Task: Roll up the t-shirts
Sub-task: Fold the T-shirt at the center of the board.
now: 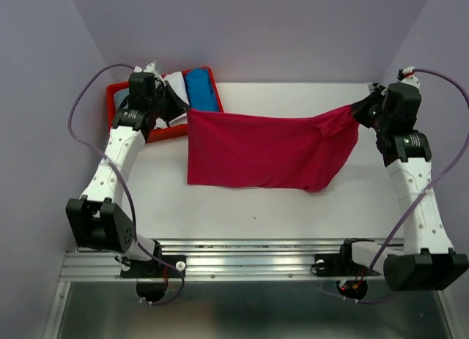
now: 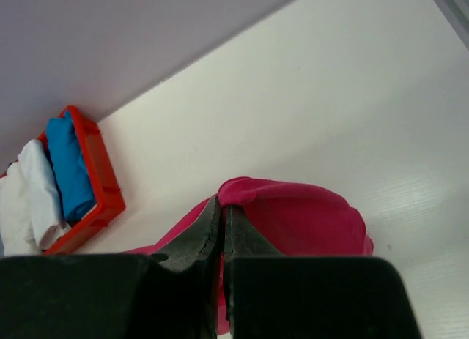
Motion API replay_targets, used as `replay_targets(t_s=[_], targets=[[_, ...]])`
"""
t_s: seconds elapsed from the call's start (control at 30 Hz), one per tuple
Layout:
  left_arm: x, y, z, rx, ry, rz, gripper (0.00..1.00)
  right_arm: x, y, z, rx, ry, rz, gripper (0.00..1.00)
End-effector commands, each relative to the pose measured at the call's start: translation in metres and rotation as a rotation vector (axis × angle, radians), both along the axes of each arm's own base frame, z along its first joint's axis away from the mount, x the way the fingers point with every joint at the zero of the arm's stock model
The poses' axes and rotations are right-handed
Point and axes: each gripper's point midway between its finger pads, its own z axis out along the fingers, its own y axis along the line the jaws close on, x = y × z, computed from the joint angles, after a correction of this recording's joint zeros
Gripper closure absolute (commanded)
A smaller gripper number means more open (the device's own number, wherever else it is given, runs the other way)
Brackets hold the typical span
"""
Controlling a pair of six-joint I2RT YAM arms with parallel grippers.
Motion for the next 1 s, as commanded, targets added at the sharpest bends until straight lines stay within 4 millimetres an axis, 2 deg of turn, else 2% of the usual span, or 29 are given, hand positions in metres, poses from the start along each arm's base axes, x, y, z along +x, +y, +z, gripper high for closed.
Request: replay_targets(t_s=[0.0, 0.03, 0.07, 0.1, 0.13, 0.17, 0.2, 0.23, 0.27, 0.3, 0.33, 0.37, 0.4, 0.43, 0.47, 0.5, 0.53, 0.57, 0.6, 0.63, 0.67, 0.7, 0.73, 0.77, 0.8, 0.83, 0.9, 0.93, 0.97], targets=[[0.038, -0.009, 0.064, -0.016, -0.174, -0.048, 1.0, 0.046, -0.012, 0.056, -0.063, -0.166, -0.034, 0.99], [0.055, -0.011, 0.081, -0.014, -0.203, -0.051, 1.0, 0.055, -0.016, 0.071, -0.07, -0.203, -0.054, 0.99], [0.062, -0.012, 0.087, -0.011, -0.21, -0.054, 1.0, 0.062, -0.017, 0.082, -0.073, -0.225, -0.061, 0.99], [0.072, -0.013, 0.081, -0.002, -0.185, -0.058, 1.0, 0.072, -0.019, 0.107, -0.075, -0.277, -0.068, 0.99], [0.076, -0.014, 0.091, -0.003, -0.201, -0.059, 1.0, 0.074, -0.018, 0.121, -0.074, -0.306, -0.066, 0.99], [0.077, -0.014, 0.123, -0.006, -0.264, -0.062, 1.0, 0.074, -0.018, 0.132, -0.073, -0.333, -0.064, 0.99], [0.079, -0.014, 0.123, 0.005, -0.254, -0.064, 1.0, 0.071, -0.017, 0.145, -0.074, -0.365, -0.061, 0.99], [0.076, -0.012, 0.145, 0.008, -0.3, -0.06, 1.0, 0.067, -0.017, 0.159, -0.077, -0.401, -0.063, 0.99], [0.074, -0.011, 0.149, 0.015, -0.308, -0.061, 1.0, 0.062, -0.017, 0.163, -0.078, -0.412, -0.063, 0.99], [0.068, -0.01, 0.155, 0.024, -0.321, -0.061, 1.0, 0.048, -0.018, 0.172, -0.079, -0.437, -0.072, 0.99], [0.064, -0.009, 0.157, 0.025, -0.325, -0.063, 1.0, 0.043, -0.017, 0.17, -0.078, -0.438, -0.069, 0.99], [0.062, -0.009, 0.141, 0.029, -0.291, -0.067, 1.0, 0.042, -0.018, 0.148, -0.081, -0.392, -0.07, 0.99], [0.05, -0.012, 0.146, 0.02, -0.307, -0.087, 1.0, 0.035, -0.019, 0.138, -0.08, -0.376, -0.074, 0.99], [0.048, -0.012, 0.115, 0.027, -0.242, -0.096, 1.0, 0.014, -0.021, 0.14, -0.081, -0.395, -0.092, 0.99], [0.042, -0.013, 0.105, 0.023, -0.226, -0.105, 1.0, 0.014, -0.022, 0.101, -0.085, -0.319, -0.092, 0.99], [0.029, -0.014, 0.109, 0.015, -0.256, -0.119, 1.0, 0.006, -0.022, 0.086, -0.086, -0.299, -0.091, 0.99], [0.022, -0.014, 0.063, 0.02, -0.164, -0.128, 1.0, -0.011, -0.022, 0.08, -0.086, -0.303, -0.093, 0.99], [0.016, -0.015, 0.053, 0.017, -0.167, -0.136, 1.0, -0.012, -0.021, 0.037, -0.084, -0.215, -0.088, 0.99], [0.003, -0.015, 0.048, 0.017, -0.173, -0.145, 1.0, -0.018, -0.02, 0.018, -0.083, -0.179, -0.082, 0.99], [-0.004, -0.016, 0.03, 0.017, -0.144, -0.151, 1.0, -0.024, -0.017, -0.007, -0.074, -0.119, -0.065, 0.99], [-0.017, -0.015, -0.017, 0.023, -0.05, -0.156, 1.0, -0.033, -0.015, -0.02, -0.059, -0.102, -0.059, 0.99], [-0.026, -0.017, -0.027, 0.017, -0.048, -0.167, 1.0, -0.039, -0.008, -0.065, -0.025, -0.007, -0.031, 0.99], [-0.042, -0.018, -0.07, 0.017, 0.043, -0.177, 1.0, -0.044, -0.004, -0.084, -0.001, 0.031, -0.024, 0.99], [-0.048, -0.021, -0.084, 0.005, 0.064, -0.179, 1.0, -0.052, 0.001, -0.096, 0.052, 0.043, -0.024, 0.99], [-0.056, -0.022, -0.099, -0.001, 0.096, -0.181, 1.0, -0.059, 0.009, -0.13, 0.092, 0.112, 0.006, 0.99], [-0.072, -0.024, -0.131, -0.003, 0.173, -0.189, 1.0, -0.064, 0.014, -0.144, 0.125, 0.138, 0.017, 0.99], [-0.085, -0.028, -0.153, -0.014, 0.228, -0.184, 1.0, -0.074, 0.028, -0.163, 0.206, 0.174, 0.05, 0.99], [-0.096, -0.028, -0.171, -0.008, 0.276, -0.182, 1.0, -0.081, 0.03, -0.182, 0.224, 0.216, 0.047, 0.99], [-0.102, -0.029, -0.178, -0.003, 0.295, -0.183, 1.0, -0.084, 0.031, -0.19, 0.239, 0.233, 0.042, 0.99]])
